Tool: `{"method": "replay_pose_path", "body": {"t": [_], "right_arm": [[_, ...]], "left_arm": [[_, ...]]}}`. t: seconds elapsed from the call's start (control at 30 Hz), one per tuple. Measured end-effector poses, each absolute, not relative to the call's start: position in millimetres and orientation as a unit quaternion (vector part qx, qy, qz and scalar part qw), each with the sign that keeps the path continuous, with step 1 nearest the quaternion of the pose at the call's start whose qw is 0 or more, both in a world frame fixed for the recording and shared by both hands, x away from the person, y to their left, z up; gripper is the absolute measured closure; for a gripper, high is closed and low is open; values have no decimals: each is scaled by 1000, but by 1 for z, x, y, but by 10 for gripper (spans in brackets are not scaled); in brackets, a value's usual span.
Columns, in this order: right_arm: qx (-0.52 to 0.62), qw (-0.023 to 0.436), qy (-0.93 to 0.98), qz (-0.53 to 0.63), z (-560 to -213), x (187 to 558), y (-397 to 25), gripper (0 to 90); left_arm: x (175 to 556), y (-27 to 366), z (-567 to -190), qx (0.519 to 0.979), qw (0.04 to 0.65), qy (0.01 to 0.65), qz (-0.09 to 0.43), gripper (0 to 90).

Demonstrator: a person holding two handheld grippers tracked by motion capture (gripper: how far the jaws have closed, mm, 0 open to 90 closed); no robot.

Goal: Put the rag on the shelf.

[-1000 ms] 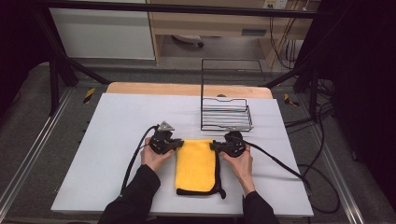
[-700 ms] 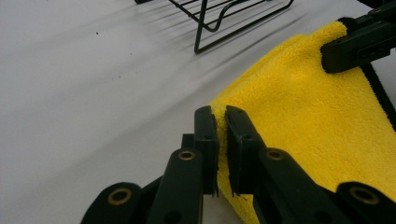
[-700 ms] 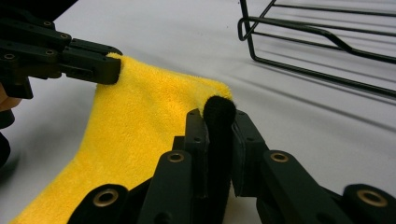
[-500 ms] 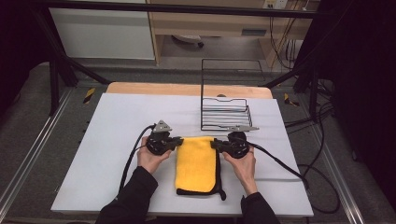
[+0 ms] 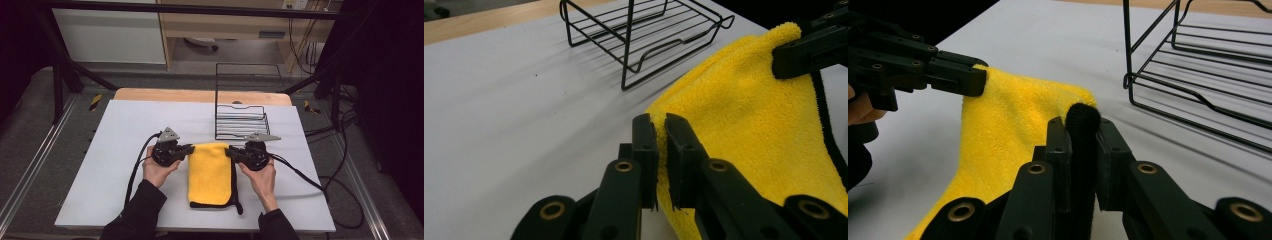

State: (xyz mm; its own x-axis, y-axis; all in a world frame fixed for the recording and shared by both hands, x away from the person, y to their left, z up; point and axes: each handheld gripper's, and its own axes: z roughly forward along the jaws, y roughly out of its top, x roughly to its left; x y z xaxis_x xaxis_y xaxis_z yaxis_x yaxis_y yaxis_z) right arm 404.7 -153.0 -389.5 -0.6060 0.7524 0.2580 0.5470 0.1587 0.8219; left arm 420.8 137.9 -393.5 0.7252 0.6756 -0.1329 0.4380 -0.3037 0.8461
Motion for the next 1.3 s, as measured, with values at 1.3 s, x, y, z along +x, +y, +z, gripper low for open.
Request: {"method": "replay_pose_path", "body": {"t": [1.3], "right_arm": [[389, 192, 725, 535, -329, 374, -161, 799]], "left_arm": [[397, 135, -332, 764, 538, 308, 178, 838]]}}
